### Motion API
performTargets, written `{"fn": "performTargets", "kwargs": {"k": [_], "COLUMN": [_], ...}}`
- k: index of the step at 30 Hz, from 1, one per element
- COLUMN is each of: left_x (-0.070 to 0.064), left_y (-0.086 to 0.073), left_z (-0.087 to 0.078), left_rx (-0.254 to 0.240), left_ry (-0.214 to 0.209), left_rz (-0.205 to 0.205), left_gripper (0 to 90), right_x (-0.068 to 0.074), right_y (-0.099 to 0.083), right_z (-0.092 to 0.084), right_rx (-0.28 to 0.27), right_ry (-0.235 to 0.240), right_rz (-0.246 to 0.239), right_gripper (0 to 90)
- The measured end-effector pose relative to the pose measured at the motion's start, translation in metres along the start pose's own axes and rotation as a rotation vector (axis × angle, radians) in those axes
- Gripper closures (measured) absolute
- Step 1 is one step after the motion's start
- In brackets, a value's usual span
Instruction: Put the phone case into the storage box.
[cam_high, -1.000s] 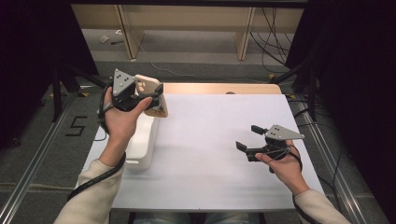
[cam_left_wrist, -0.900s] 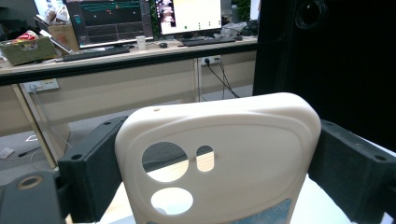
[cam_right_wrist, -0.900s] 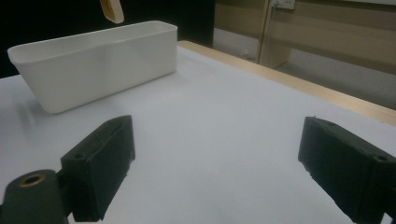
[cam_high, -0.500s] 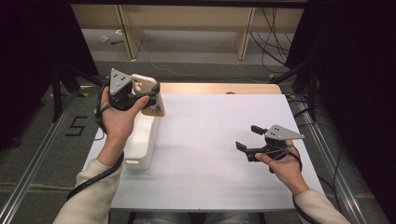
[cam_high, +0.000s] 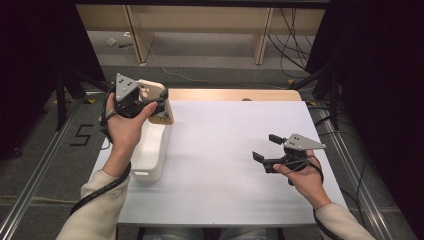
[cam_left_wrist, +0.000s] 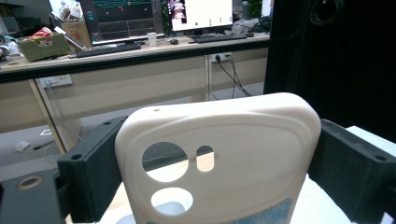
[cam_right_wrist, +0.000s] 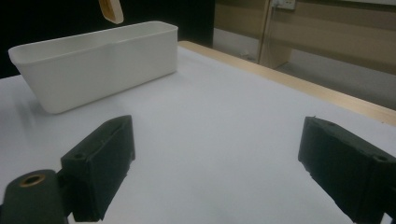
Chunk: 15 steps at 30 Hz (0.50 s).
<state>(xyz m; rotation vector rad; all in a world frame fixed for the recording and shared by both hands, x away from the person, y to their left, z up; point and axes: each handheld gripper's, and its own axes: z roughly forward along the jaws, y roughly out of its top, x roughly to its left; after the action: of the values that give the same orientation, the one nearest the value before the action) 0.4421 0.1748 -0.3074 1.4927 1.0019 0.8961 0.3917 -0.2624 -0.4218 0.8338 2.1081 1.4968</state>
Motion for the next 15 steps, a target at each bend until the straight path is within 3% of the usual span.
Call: {"fn": "performTargets", "kwargs": {"k": [15], "left_x": [0.0056], "left_y": [-0.0022], "left_z": [0.0008], "left_rx": [0.013], "left_ry": [0.017], "left_rz": [-0.001], "left_gripper": [10.4], "right_x": [-0.0001], "right_y": [-0.0002], "right_z": [0.0001], "right_rx": [0.001], "right_ry": [0.000], "right_rz": [0.000], "right_gripper": [11.9]}}
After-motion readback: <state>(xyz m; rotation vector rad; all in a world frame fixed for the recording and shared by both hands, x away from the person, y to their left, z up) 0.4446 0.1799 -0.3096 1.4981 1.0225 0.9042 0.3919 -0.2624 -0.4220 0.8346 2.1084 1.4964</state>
